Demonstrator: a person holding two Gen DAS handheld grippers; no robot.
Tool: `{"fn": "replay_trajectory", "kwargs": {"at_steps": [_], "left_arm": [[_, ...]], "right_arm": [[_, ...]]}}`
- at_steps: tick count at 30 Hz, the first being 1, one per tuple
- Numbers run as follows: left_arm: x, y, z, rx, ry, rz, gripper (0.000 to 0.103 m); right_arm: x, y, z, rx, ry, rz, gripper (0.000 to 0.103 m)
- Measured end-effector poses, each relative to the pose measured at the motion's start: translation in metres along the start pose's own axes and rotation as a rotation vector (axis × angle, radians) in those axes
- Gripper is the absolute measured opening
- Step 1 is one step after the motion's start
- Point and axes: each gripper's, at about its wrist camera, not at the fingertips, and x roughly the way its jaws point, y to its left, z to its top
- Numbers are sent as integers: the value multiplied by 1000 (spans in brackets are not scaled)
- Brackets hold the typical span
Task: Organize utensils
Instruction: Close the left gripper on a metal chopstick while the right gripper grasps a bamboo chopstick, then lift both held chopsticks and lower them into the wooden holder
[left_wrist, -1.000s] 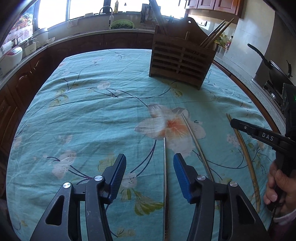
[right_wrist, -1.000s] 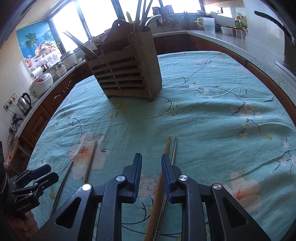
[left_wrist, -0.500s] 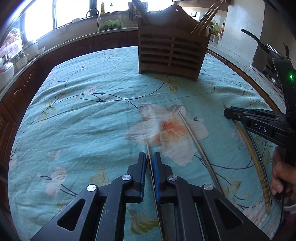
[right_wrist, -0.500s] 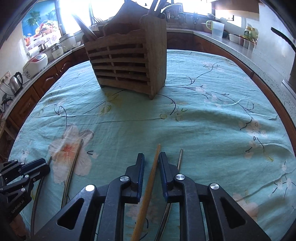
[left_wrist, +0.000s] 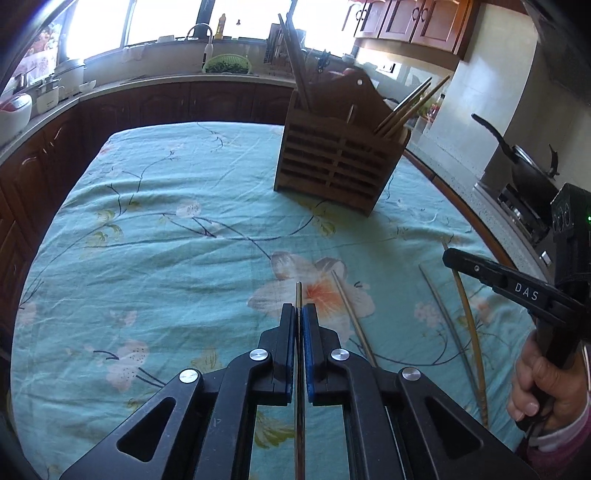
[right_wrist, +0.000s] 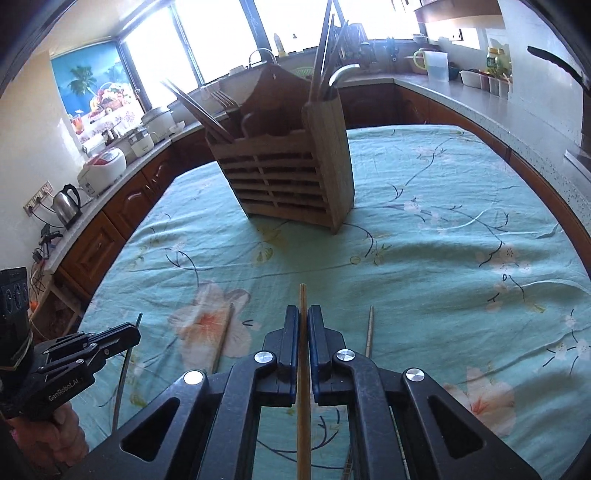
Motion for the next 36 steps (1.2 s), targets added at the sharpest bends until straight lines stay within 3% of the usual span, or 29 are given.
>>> {"fn": "replay_trajectory", "kwargs": {"at_steps": [10,19,36], "left_arm": [[-70,1,14,-6,-152,-56,2],[-110,2,27,13,-252,-79,2],[-114,6,33,11,-286,-69,2]], "right_arm": [[-64,13,27,-3,-167,62,5],[-104,16,50,-15,-283,61,5],[-110,15,56,-15,-311,55,5]]}}
